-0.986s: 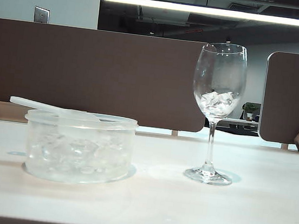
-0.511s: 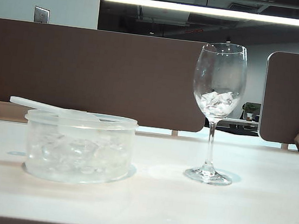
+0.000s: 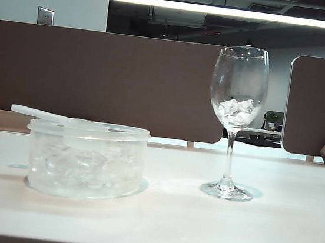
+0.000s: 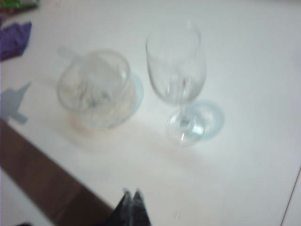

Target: Pick up an ice shovel filled with ice cubes and pour the ice from the shovel into the glass.

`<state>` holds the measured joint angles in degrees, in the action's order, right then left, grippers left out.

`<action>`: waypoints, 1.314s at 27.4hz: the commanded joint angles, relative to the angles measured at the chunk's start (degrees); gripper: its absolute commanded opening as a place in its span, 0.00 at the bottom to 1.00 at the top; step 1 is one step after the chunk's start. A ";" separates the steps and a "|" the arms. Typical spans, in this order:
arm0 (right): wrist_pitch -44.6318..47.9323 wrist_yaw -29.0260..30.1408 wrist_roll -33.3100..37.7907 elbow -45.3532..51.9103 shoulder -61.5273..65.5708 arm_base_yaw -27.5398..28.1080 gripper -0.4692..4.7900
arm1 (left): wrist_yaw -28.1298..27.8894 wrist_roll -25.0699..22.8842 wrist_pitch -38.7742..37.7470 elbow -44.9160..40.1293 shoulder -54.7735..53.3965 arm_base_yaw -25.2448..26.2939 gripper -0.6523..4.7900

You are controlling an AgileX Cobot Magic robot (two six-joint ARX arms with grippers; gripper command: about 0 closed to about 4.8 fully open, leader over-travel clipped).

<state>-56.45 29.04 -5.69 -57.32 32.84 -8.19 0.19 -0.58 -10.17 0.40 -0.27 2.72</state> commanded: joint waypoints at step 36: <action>48.94 -26.53 -0.52 50.27 -32.70 0.13 0.09 | -0.17 -0.26 -0.48 0.02 -0.04 0.09 0.11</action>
<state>-9.26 2.72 -6.11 -7.49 0.05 -8.05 0.16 -0.58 -10.20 0.40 -0.27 2.72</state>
